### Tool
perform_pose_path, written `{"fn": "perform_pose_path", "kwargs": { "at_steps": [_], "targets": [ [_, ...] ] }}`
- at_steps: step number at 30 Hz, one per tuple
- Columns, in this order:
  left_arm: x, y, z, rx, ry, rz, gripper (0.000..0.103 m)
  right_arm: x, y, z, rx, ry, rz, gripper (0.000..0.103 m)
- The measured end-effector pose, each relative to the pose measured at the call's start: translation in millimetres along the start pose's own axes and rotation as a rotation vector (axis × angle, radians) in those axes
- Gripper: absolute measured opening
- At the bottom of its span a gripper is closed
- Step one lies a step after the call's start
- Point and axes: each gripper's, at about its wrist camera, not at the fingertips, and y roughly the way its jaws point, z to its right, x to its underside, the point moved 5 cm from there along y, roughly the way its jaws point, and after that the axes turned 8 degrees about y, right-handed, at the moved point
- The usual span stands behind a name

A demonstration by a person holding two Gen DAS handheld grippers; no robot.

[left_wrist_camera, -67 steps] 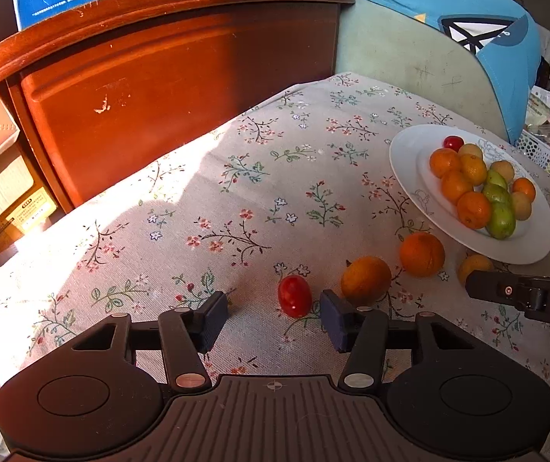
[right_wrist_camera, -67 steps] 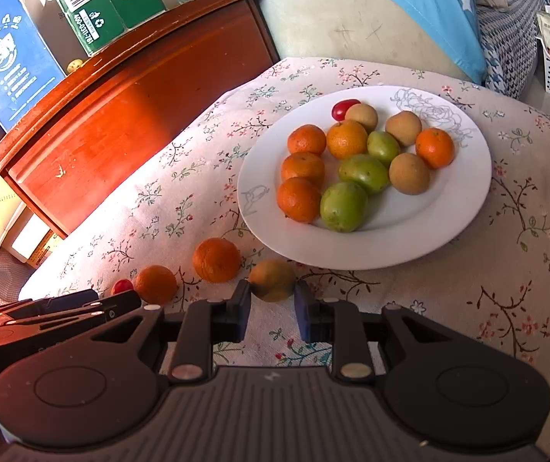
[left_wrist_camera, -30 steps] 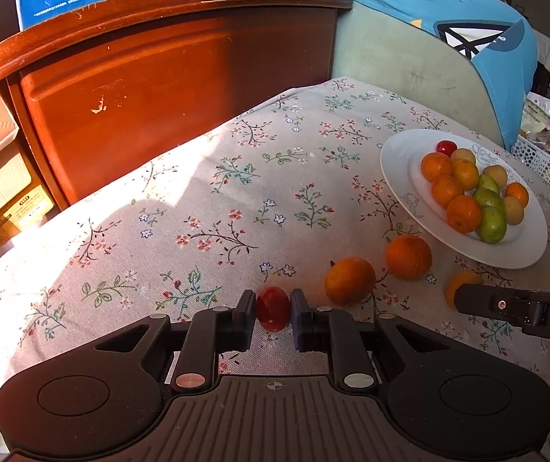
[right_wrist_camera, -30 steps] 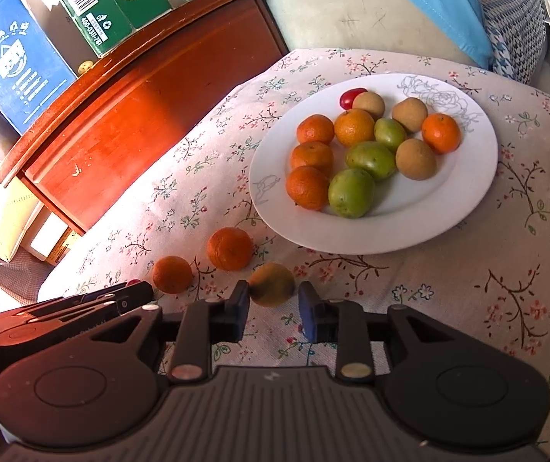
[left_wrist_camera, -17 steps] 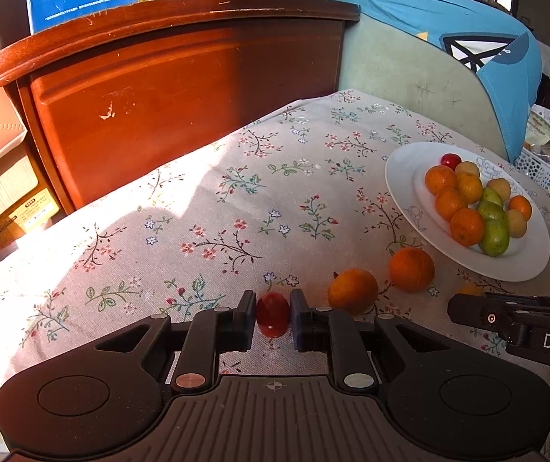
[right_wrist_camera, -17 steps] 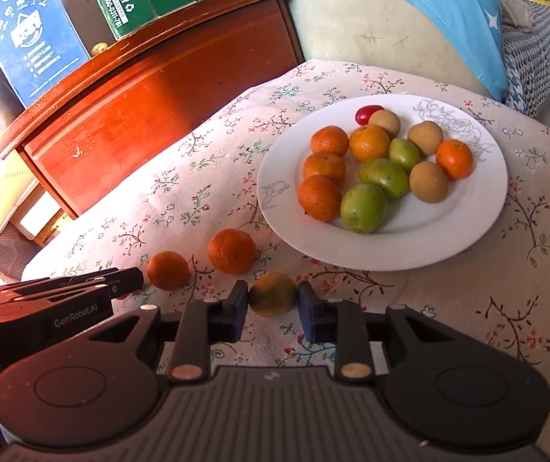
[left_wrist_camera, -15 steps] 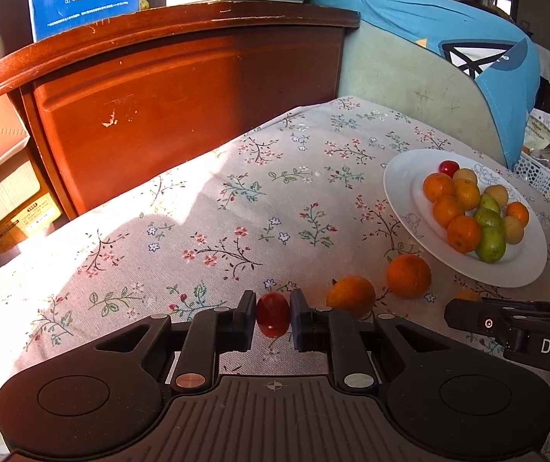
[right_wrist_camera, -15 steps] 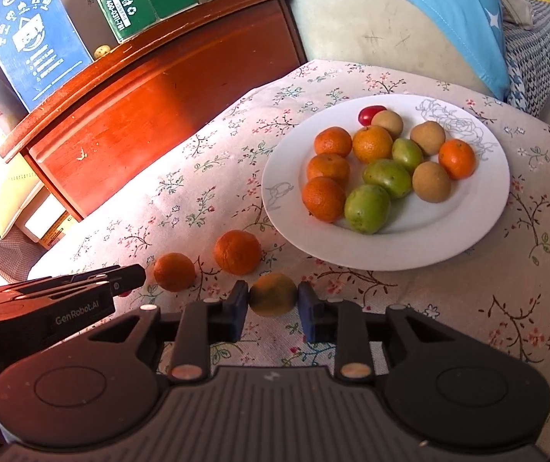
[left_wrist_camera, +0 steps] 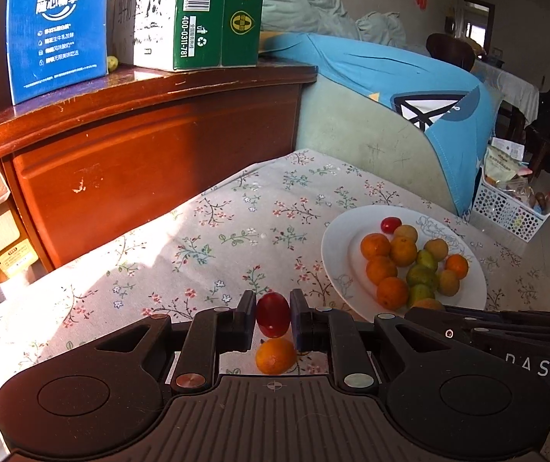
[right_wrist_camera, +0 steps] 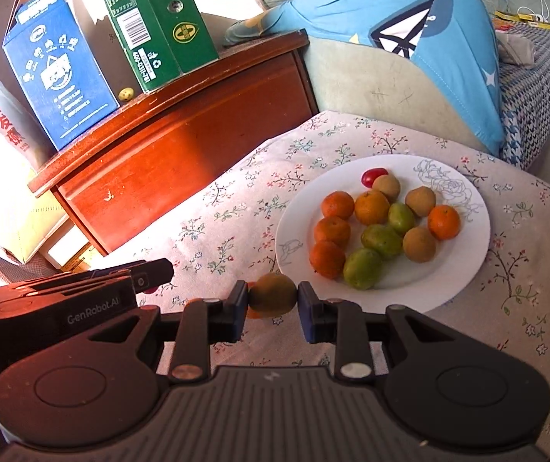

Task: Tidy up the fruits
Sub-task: 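Carry the brown fruit and tomato over the white plate and lower them, then open both tools to release the fruits onto the plate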

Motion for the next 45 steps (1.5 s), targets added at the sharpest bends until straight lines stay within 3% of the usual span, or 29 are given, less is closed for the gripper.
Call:
{"fn": "perform_pose_path", "kwargs": {
  "at_steps": [8,16,22,45],
  "targets": [
    [-25,-2,21,0.062,-0.003,0.048,0.016,-56,-31,18,-0.022,0.054,0.096,0.028],
    [-43,16,35,0.086,0.008,0.049,0.016,-97,-26,52,-0.015,0.127,0.105,0.028],
    [-47,44,41,0.105,-0.035,0.004,0.016,-104,1,81,-0.002,0.256,0.046,0.028],
    [-41,103,48,0.049,-0.032,-0.075,0.016,-100,67,94,0.120,0.214,-0.025,0.028]
  ]
}}
